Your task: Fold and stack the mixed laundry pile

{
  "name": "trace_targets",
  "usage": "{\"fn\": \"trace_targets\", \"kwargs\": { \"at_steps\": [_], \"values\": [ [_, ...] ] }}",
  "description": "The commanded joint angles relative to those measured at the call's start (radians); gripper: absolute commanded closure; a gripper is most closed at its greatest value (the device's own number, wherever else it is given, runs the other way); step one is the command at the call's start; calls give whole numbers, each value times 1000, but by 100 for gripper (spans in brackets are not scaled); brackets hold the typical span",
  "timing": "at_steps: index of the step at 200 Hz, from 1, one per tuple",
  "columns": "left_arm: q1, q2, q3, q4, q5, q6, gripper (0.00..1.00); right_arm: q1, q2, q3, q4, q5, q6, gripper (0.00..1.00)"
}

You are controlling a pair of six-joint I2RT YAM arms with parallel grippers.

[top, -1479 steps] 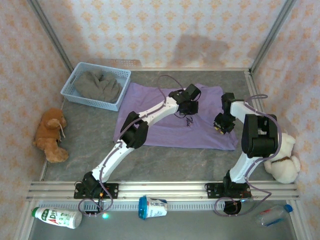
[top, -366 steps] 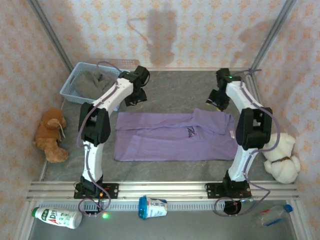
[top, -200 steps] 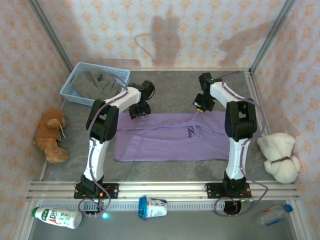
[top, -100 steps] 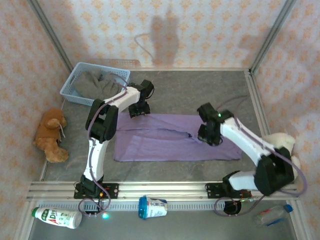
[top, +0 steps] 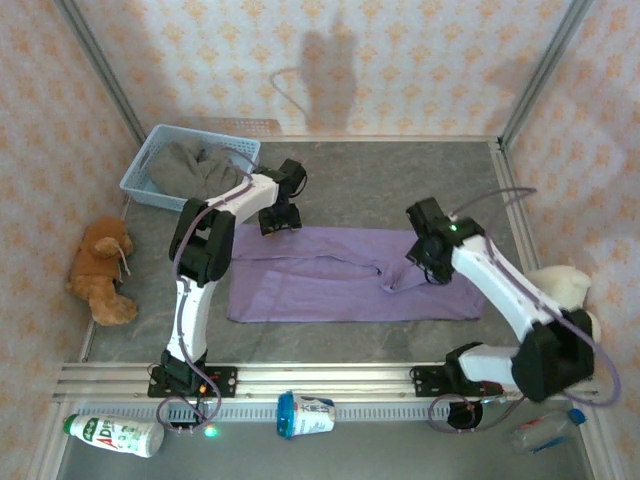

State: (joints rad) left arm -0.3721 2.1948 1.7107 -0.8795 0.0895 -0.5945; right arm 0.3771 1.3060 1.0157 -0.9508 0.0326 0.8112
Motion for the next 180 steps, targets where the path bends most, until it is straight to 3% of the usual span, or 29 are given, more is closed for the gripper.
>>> {"fn": "trace_targets", "kwargs": {
  "at_steps": [1,45,84,90,111,138,180],
  "values": [
    [4,-59,-34,4,23,25,39,-16,134,93,36,88,-57,42],
    [4,-77,-80,22,30,19,39,-28,370,176,63,76,-62,42],
    [4,-61,-99,46,36,13,39,-49,408,76,168,12,-69,43],
    [4,-57,-98,50,40,13,39,-50,419,72,176,-2,-73,47],
    [7,-34,-93,48,41,12,39,-51,438,69,149,-12,-80,77],
    [17,-5,-87,44,42,12,39,-50,344,-14,126,2,-62,99],
    [36,-5,-92,42,35,20,39,-49,137,-145,37,-49,-34,100]
  ]
}}
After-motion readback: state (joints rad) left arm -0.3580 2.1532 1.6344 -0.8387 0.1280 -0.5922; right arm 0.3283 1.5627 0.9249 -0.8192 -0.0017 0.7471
